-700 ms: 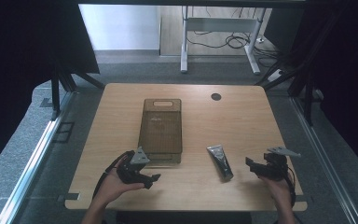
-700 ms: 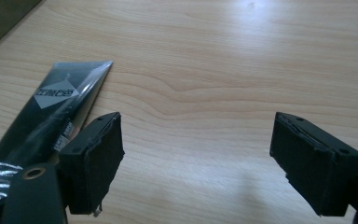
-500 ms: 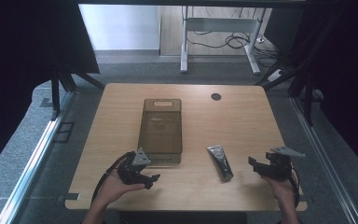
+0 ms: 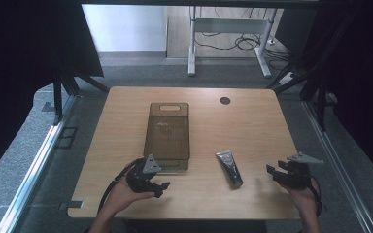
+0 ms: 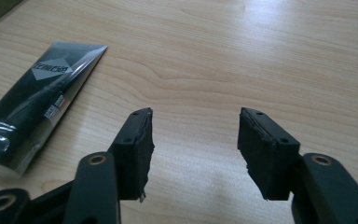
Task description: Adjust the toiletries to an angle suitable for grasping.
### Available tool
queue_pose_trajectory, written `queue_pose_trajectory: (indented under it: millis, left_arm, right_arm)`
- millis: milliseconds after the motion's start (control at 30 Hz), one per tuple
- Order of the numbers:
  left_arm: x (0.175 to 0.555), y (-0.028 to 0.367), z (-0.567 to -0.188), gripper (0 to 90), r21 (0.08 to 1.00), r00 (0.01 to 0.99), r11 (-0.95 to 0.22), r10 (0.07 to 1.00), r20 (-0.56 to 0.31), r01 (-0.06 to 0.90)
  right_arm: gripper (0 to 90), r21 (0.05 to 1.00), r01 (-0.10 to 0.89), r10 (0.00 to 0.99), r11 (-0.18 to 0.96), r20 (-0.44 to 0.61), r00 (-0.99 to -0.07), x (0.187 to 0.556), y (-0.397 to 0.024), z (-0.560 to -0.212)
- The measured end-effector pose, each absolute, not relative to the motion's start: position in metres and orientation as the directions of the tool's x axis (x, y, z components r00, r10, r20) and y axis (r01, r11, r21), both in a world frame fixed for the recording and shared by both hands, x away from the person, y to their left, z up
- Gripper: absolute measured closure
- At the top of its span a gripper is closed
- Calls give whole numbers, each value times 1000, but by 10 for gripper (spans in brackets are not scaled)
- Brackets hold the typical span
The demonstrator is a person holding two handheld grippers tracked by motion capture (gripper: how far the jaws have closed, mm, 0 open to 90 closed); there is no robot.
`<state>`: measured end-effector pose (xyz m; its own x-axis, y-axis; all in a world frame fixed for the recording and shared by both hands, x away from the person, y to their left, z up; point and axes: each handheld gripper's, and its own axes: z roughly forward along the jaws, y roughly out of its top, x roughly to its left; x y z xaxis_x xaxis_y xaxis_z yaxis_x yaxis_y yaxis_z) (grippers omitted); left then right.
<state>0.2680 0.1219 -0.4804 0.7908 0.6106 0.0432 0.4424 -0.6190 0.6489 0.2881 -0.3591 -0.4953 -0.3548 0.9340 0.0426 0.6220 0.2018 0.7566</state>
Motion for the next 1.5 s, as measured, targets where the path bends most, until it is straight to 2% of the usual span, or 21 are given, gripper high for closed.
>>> queue_pose_trajectory:
  millis: [300, 500, 900, 1067, 1500]
  left_arm:
    - [268, 117, -480, 211, 654, 812, -629, 582, 38, 420]
    - [270, 119, -482, 209, 645, 809, -633, 587, 39, 428]
    - [266, 128, -475, 203, 671, 792, -587, 611, 1, 453]
    - [267, 133, -474, 202, 678, 789, -570, 614, -24, 464]
    - [266, 132, -471, 203, 688, 815, -574, 577, -45, 444]
  right_arm:
    - [546, 751, 630, 915, 197, 90, -394, 282, -353, -497]
    - [688, 735, 636, 896, 238, 87, -435, 284, -342, -496]
    - [862, 707, 642, 858, 298, 96, -505, 292, -331, -497]
    - [876, 691, 635, 837, 346, 79, -542, 294, -322, -491]
    - [898, 543, 648, 763, 534, 21, -647, 308, -277, -480]
